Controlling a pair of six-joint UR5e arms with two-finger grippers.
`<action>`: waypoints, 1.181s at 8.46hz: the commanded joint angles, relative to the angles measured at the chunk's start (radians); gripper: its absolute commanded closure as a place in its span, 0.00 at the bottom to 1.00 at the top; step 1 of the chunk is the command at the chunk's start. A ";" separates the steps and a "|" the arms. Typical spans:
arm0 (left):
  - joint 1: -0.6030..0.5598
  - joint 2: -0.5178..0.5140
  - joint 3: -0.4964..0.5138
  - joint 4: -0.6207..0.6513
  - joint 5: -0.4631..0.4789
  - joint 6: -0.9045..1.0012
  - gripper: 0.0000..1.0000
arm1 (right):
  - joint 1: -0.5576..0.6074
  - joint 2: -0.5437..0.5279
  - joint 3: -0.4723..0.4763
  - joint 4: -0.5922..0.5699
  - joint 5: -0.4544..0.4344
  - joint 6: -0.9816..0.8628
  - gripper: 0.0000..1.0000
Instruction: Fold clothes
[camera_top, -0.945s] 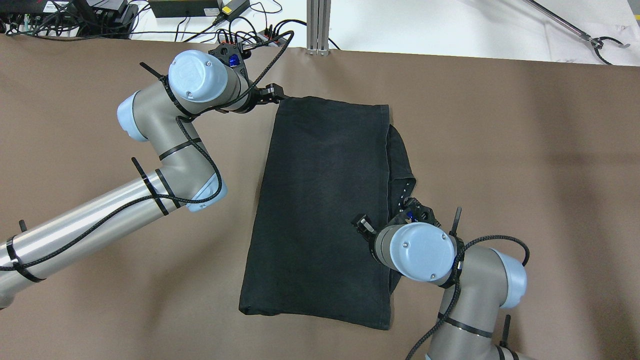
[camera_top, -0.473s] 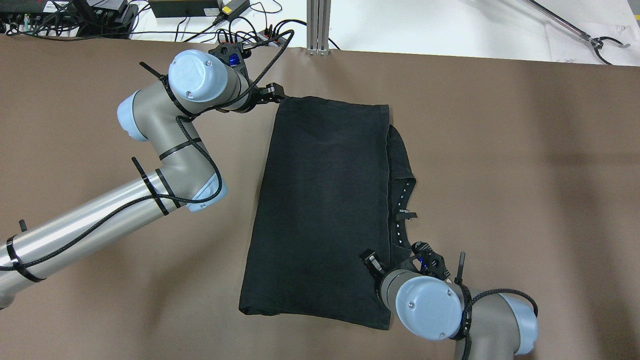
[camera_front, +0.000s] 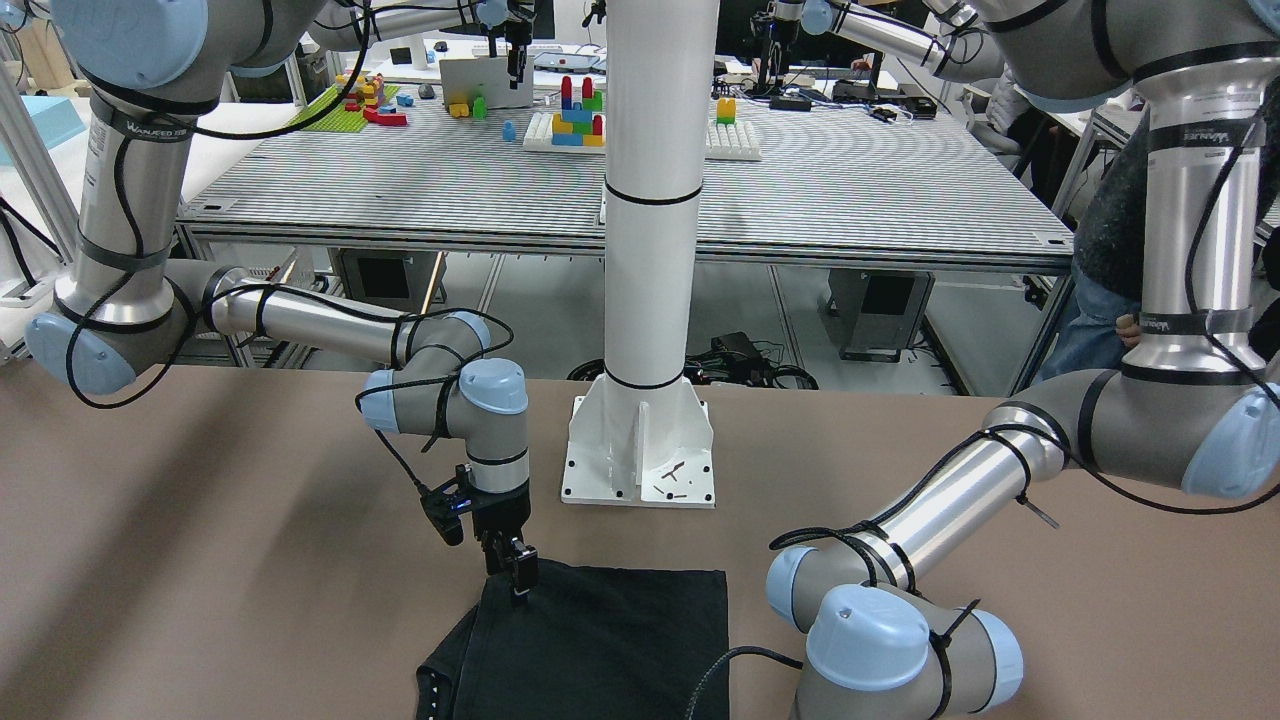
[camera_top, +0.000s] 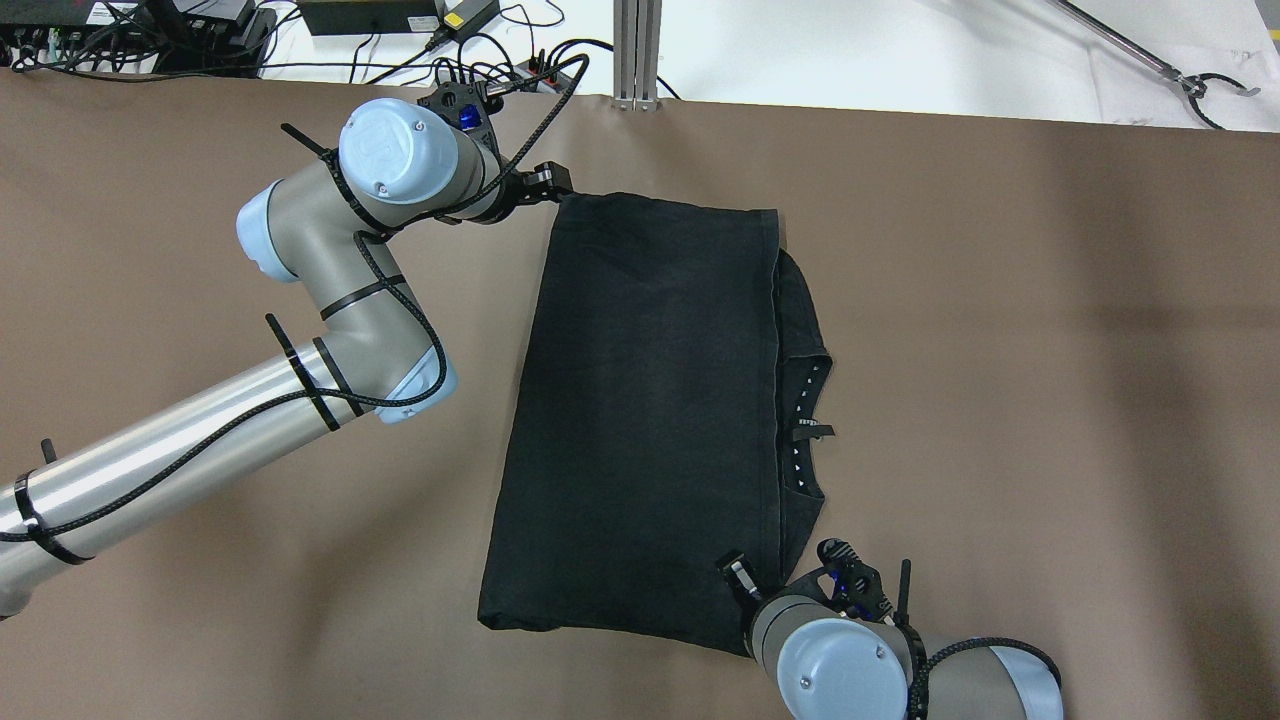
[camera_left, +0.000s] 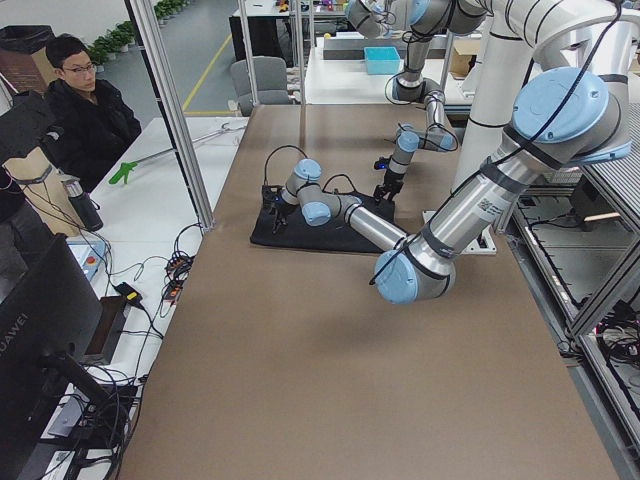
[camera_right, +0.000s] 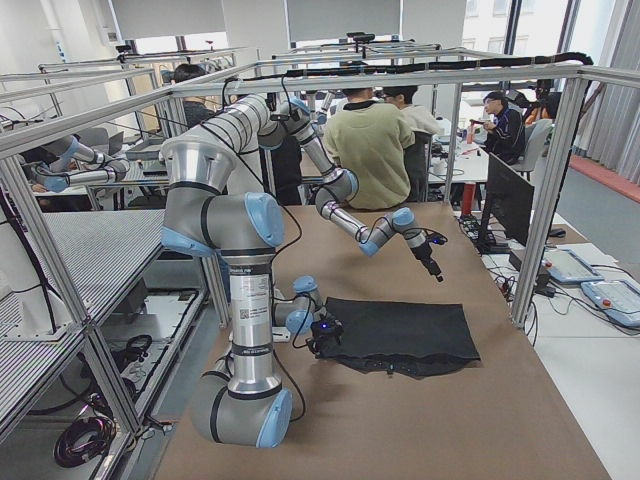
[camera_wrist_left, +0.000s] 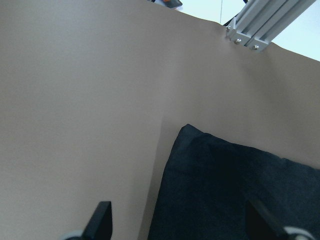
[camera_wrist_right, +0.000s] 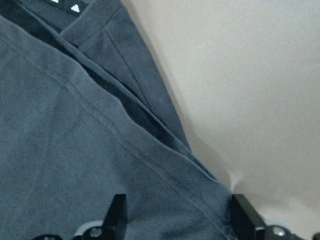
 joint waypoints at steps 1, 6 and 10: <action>0.001 0.002 -0.003 0.000 0.001 -0.002 0.06 | -0.002 -0.001 -0.001 0.000 0.000 -0.001 0.83; 0.021 0.005 -0.016 0.000 0.019 -0.018 0.06 | 0.006 0.005 0.094 -0.090 0.012 -0.018 1.00; 0.161 0.253 -0.392 0.031 0.095 -0.234 0.06 | 0.004 0.002 0.137 -0.138 0.015 -0.019 1.00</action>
